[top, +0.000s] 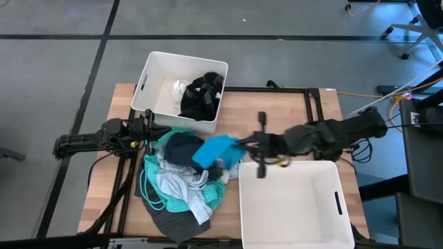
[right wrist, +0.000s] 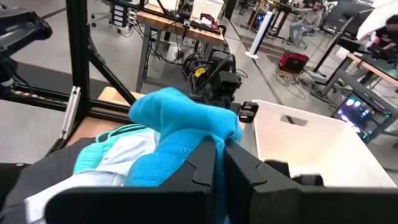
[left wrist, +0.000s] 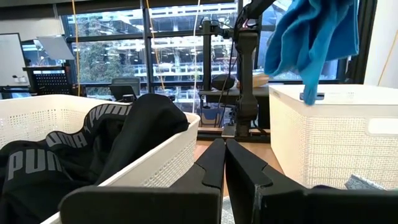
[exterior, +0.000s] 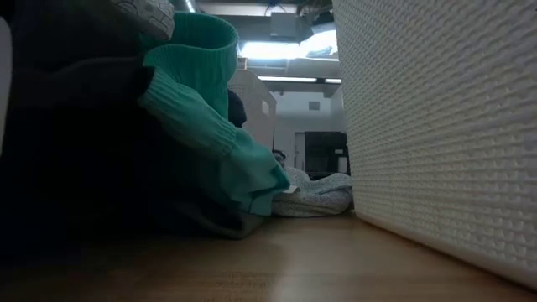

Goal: Sort clothes
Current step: Put the blue underwear into the bottom white bin

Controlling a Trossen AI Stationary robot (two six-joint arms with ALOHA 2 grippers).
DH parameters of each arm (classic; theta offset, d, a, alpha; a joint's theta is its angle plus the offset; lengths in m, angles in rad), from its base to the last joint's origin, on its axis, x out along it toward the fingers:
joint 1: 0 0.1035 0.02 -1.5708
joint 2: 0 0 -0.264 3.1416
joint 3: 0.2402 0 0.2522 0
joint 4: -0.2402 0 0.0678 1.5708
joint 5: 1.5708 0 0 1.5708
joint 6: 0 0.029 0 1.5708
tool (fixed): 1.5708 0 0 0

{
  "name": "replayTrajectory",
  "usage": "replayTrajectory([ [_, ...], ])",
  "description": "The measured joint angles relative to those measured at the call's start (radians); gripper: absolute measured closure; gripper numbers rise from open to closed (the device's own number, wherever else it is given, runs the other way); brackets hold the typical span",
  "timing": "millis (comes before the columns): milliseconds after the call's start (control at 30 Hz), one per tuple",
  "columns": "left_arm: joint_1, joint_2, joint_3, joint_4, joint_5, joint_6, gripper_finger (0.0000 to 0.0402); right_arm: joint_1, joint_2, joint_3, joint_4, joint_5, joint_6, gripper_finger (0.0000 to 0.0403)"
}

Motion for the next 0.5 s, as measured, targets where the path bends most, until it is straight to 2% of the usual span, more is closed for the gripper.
replayTrajectory([
  [100, 0.0, 0.0, 0.0, 0.0, 0.0, -0.002, 0.0398, 0.07, -0.049, 0.0, -0.078, 0.078, 0.04, 0.0384],
  [200, 0.0, 0.0, 0.0, 0.0, 0.0, -0.007, 0.0398, 0.137, -0.092, 0.0, -0.173, 0.11, 0.125, 0.0384],
  [500, 0.0, 0.0, 0.0, 0.0, 0.0, -0.014, 0.0398, 0.312, -0.151, 0.0, -0.471, 0.169, 0.506, 0.0384],
])
